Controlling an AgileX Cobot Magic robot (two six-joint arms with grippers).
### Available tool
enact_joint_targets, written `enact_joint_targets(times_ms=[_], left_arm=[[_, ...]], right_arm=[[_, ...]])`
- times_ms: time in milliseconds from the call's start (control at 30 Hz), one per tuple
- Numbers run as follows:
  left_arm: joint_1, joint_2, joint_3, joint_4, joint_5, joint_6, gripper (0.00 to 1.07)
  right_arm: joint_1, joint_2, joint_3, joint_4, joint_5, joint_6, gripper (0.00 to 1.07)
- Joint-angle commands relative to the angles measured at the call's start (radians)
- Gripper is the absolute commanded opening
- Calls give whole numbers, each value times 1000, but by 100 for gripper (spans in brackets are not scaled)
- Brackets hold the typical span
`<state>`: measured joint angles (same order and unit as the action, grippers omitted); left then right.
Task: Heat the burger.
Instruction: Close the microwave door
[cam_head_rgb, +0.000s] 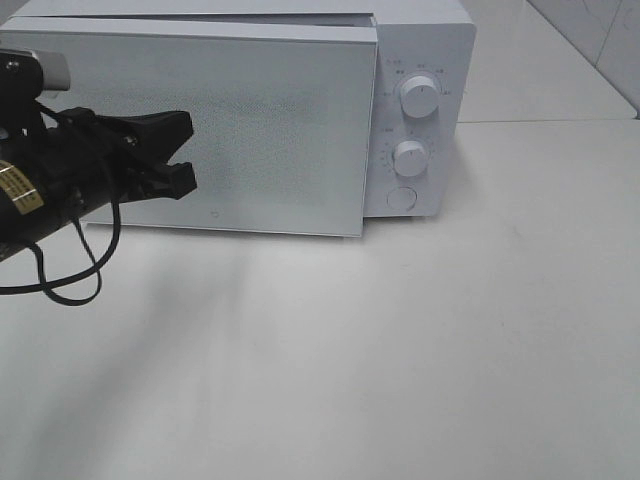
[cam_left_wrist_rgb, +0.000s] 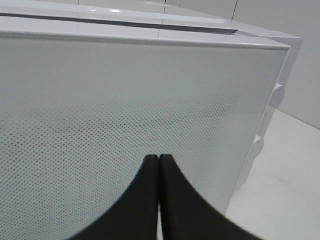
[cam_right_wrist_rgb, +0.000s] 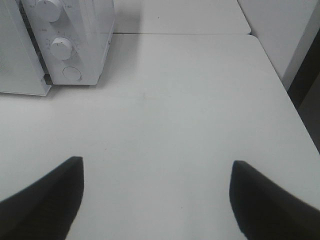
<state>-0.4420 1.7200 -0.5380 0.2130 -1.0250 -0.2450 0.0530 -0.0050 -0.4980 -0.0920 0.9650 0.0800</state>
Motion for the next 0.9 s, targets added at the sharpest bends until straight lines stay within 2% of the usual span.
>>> enact_joint_targets(times_ms=[33,900], left_arm=[[-29,14,-38,-39,16,4,0],[-116,169,-296,-94,94,-8,0]], right_arm=[[-7,-25,3,0,-4,-6,76],[-7,-25,3,0,-4,-6,76]])
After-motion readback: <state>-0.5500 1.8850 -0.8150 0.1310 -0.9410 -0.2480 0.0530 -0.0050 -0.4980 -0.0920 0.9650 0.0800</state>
